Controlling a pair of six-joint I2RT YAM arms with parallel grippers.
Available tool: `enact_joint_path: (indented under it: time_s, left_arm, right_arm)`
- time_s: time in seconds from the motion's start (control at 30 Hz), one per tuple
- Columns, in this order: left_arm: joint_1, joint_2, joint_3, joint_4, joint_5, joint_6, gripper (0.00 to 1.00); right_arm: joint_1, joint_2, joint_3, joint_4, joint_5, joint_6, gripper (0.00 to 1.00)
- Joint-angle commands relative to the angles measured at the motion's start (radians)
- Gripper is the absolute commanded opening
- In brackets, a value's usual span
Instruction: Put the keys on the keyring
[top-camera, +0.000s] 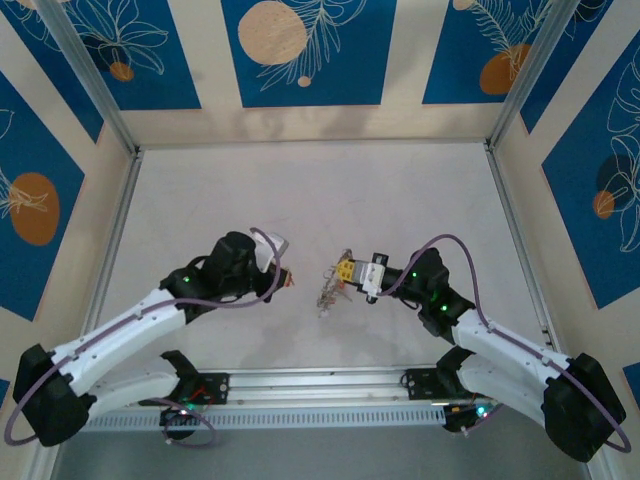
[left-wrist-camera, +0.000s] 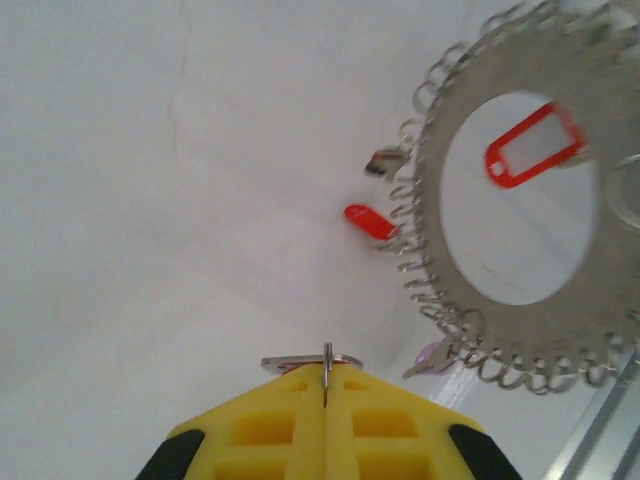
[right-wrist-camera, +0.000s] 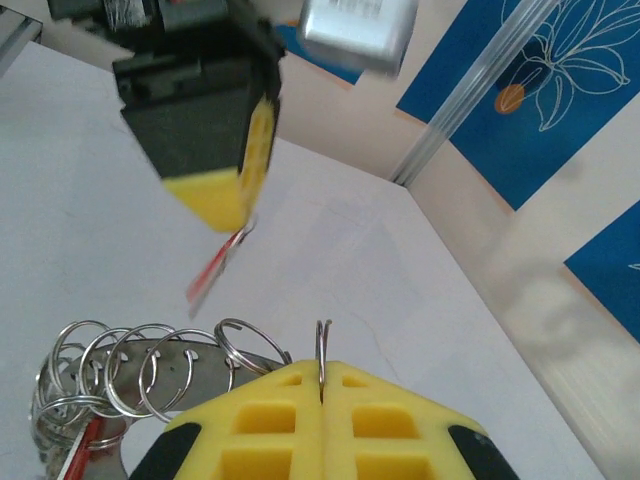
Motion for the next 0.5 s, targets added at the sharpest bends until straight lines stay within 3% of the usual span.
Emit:
enact_joint_path:
  time_s: [0.0,0.17,0.47]
  left_arm:
    - [-0.006,-0.035,-0.025,0.074,0.072,0.313,0.0]
    - [-0.009,-0.044,-0.049,0.104,0.293,0.584,0.0]
    - [-0.017,-0.076,-0.068,0.136,0.364,0.865,0.0]
  right_arm:
    - [0.005,-0.004,0.018,0.022,-0.062,0.03,0.0]
    - [0.01,0.009,0.025,0.016,-0.167,0.033,0.0]
    - [0.025,0.099,0.073,-0.032,-0.273,0.042,0.0]
